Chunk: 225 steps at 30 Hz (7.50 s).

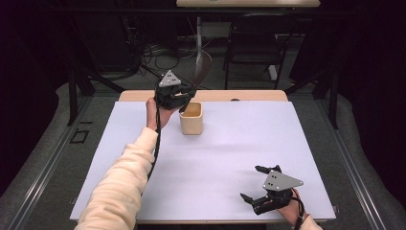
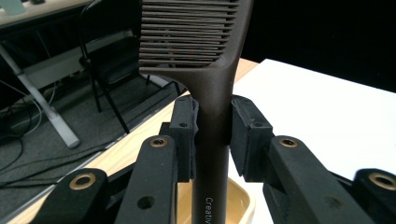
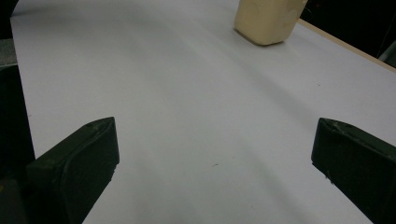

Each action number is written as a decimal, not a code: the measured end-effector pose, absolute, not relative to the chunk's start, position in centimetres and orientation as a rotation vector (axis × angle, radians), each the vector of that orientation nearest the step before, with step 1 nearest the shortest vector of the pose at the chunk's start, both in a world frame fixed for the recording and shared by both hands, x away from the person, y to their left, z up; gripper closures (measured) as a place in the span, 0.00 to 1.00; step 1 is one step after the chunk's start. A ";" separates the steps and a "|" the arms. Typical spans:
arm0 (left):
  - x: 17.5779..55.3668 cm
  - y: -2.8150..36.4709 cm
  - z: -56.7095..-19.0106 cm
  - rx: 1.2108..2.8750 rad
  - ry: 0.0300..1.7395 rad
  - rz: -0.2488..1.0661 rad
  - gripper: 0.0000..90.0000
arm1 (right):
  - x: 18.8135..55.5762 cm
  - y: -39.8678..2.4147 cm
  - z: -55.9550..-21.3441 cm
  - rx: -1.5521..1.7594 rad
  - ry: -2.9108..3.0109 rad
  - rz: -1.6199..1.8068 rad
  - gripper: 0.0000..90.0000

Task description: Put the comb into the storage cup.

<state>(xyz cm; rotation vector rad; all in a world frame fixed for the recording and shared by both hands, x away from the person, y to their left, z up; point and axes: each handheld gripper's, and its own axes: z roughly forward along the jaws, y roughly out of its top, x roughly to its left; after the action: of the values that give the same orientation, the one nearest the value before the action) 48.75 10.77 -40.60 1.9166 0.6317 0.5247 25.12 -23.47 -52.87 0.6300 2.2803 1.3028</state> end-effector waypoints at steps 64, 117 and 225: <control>50.5 9.7 -44.9 1.959 0.680 0.494 0.80 | 25.1 -23.6 -52.9 0.633 2.285 1.315 0.00; 50.6 9.8 -47.4 2.009 0.707 0.466 0.80 | 25.1 -23.8 -52.7 0.658 2.247 1.316 0.00; 33.8 18.7 -48.8 1.978 0.846 0.535 0.00 | 25.1 -23.6 -52.9 0.660 2.275 1.295 0.00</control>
<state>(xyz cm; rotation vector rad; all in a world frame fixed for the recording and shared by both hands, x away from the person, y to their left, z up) 33.78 18.71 -48.82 1.9785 0.8461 0.5352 25.14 -23.60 -52.86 0.6598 2.2752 1.2948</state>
